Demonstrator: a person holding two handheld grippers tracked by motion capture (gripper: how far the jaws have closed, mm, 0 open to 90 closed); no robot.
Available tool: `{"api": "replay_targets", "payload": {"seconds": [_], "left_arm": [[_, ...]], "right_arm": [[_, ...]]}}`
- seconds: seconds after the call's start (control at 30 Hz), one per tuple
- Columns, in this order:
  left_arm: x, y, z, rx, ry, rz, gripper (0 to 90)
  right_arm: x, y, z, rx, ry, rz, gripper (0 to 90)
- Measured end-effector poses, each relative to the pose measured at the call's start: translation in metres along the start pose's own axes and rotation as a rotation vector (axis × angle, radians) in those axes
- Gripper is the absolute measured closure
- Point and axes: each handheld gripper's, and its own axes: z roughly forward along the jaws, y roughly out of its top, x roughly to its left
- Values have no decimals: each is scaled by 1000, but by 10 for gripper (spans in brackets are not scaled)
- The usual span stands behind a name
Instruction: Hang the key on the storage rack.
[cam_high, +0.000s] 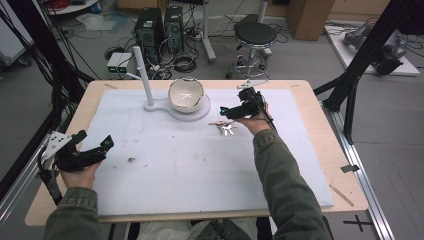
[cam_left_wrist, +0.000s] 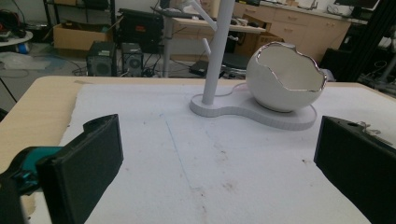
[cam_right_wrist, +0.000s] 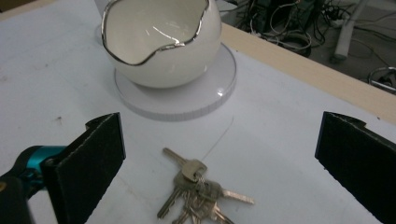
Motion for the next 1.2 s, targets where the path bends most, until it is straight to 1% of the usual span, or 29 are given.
{"api": "replay_targets", "payload": {"seconds": [0.07, 0.23, 0.37, 0.5, 0.53, 0.6, 0.63, 0.73, 0.83, 0.9, 0.97, 1.07, 1.13, 1.17, 1.2], "left_arm": [[0, 0, 0, -1, -1, -2, 17], [0, 0, 0, 1, -1, 1, 17], [0, 0, 0, -1, 0, 2, 17], [0, 0, 0, -2, 1, 1, 17], [0, 0, 0, -1, 1, 1, 17], [0, 0, 1, -1, 0, 1, 17], [0, 0, 1, 0, 1, 3, 17], [0, 0, 1, 0, -1, 3, 17], [0, 0, 1, 2, -2, 4, 17], [0, -1, 1, 3, -2, 4, 17], [0, -1, 2, 4, -4, 4, 17], [0, -1, 2, 4, -4, 3, 17], [0, -1, 2, 5, -4, 3, 17], [-1, -1, 2, 5, -5, 1, 17], [-1, -1, 2, 5, -6, 1, 18]], "right_arm": [[-1, 1, 3, 3, 13, 15, 6], [-3, 0, 16, 49, 22, -3, 6], [-1, 4, 27, 88, 36, -28, 6], [-1, 8, 37, 119, 50, -38, 6], [-1, 8, 40, 135, 56, -46, 6], [-1, 8, 44, 143, 61, -49, 6], [-1, 8, 46, 143, 66, -42, 7], [-5, 4, 53, 174, 72, -34, 6], [-6, 1, 57, 191, 80, -30, 7], [-7, 0, 60, 198, 97, -47, 33], [-7, -2, 61, 223, 110, -54, 43], [-10, -6, 64, 261, 124, -46, 43], [-10, -8, 67, 287, 132, -59, 44], [-9, -9, 68, 290, 138, -64, 47], [-8, -10, 70, 302, 144, -79, 49]]}}
